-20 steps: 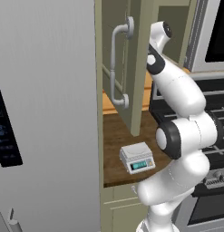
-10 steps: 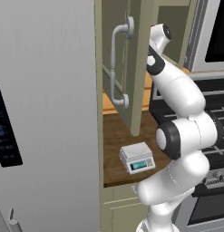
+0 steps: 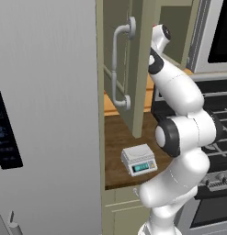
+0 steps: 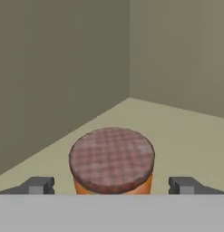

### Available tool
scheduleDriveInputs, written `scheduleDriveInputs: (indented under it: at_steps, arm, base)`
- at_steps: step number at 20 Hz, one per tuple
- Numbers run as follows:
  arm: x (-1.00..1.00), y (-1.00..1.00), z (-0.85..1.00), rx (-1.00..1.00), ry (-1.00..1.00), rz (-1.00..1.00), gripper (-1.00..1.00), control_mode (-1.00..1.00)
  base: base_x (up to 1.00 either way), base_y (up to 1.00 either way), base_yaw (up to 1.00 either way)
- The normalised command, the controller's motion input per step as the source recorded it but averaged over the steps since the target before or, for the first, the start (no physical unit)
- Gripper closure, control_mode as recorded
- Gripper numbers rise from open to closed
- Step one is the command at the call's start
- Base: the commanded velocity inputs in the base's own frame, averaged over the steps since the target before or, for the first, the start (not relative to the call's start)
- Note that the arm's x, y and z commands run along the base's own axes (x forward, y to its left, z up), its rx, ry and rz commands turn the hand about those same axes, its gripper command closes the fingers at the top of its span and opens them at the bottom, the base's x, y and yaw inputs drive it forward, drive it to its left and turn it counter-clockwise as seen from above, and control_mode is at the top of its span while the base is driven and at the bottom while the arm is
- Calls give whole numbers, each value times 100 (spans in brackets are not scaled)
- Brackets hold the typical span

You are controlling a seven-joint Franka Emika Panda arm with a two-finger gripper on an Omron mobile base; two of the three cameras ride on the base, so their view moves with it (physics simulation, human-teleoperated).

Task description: Pick the jam and place it on the digital scale for weighing, and close the cabinet.

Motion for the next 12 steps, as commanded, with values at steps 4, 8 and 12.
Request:
scheduleDriveInputs:
  at_steps: [4, 8, 12]
  arm:
    - [3, 37, -30, 0, 0, 1, 100, -100]
    - [0, 21, -20, 0, 0, 4, 100, -100]
    - [0, 8, -7, 0, 0, 3, 100, -100]
  base:
    - [0, 0, 0]
    - [0, 0, 0]
    - [0, 0, 0]
